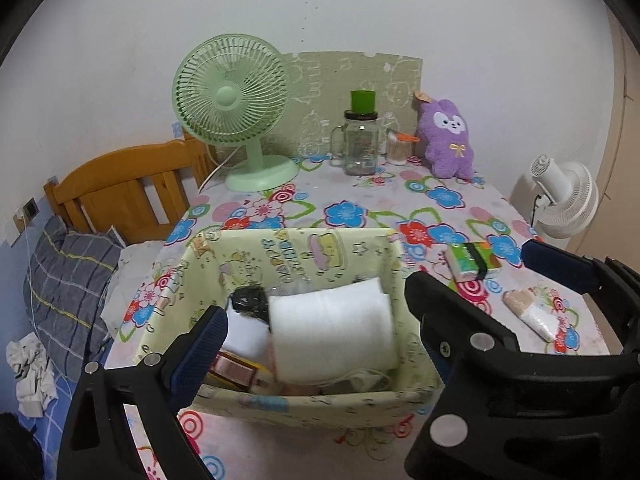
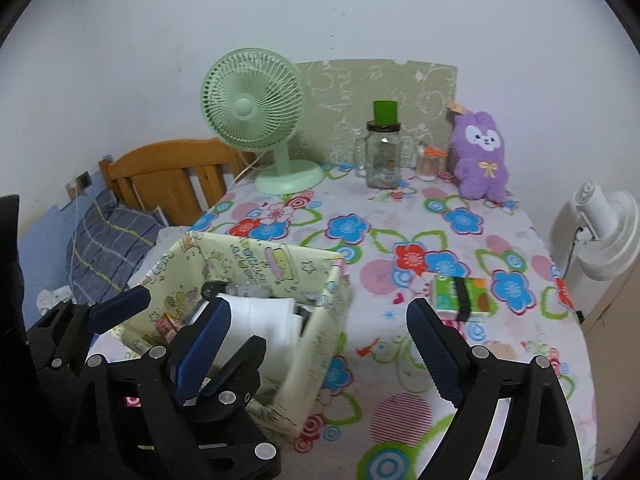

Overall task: Organize soft objects
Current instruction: 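Withdraw both tools from the box and reach toward the white rolled cloth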

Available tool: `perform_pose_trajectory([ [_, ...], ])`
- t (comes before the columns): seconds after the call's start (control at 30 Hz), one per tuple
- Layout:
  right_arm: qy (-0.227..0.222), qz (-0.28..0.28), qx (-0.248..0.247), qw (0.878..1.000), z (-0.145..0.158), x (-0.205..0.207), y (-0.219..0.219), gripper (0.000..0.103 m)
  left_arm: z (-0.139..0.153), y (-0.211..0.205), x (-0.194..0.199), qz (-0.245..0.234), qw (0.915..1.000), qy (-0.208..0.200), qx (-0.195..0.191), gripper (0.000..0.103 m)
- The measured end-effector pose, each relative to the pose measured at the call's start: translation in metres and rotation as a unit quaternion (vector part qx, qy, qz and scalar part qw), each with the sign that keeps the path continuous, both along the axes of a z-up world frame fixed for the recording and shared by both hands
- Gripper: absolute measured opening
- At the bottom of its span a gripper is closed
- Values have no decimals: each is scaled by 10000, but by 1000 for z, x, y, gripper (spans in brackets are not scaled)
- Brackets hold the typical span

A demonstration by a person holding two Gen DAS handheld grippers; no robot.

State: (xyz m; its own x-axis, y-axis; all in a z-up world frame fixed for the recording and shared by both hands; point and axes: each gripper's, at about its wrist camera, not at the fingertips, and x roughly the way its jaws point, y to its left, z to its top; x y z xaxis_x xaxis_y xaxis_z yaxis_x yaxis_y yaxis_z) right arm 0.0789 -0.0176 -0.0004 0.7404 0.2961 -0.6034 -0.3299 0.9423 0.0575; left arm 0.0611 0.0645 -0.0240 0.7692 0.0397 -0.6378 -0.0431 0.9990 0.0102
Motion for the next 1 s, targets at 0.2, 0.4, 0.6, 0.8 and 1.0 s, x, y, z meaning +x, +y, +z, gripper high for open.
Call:
perform_pose_trajectory([
  [0.2, -89, -267, -43, 9996, 4, -8, -22, 95, 5, -23, -6, -160, 9999, -56, 36, 98],
  [0.4, -35, -406, 6, 9992, 4, -15, -46, 96, 7, -44, -11, -301, 9994, -92, 132, 98],
  [0.6, -24, -687, -95, 9976, 5, -19, -67, 96, 8, -68, -14, -452, 9987, -155, 153, 98],
  [0.8, -152, -848, -169, 9961, 5, -25, -88, 96, 8, -91, -17, -651, 9977, -144, 86, 98],
  [1.0, -289, -965, -292, 9945, 6, -31, -108, 96, 6, -113, -16, -809, 9966, -100, 67, 98],
])
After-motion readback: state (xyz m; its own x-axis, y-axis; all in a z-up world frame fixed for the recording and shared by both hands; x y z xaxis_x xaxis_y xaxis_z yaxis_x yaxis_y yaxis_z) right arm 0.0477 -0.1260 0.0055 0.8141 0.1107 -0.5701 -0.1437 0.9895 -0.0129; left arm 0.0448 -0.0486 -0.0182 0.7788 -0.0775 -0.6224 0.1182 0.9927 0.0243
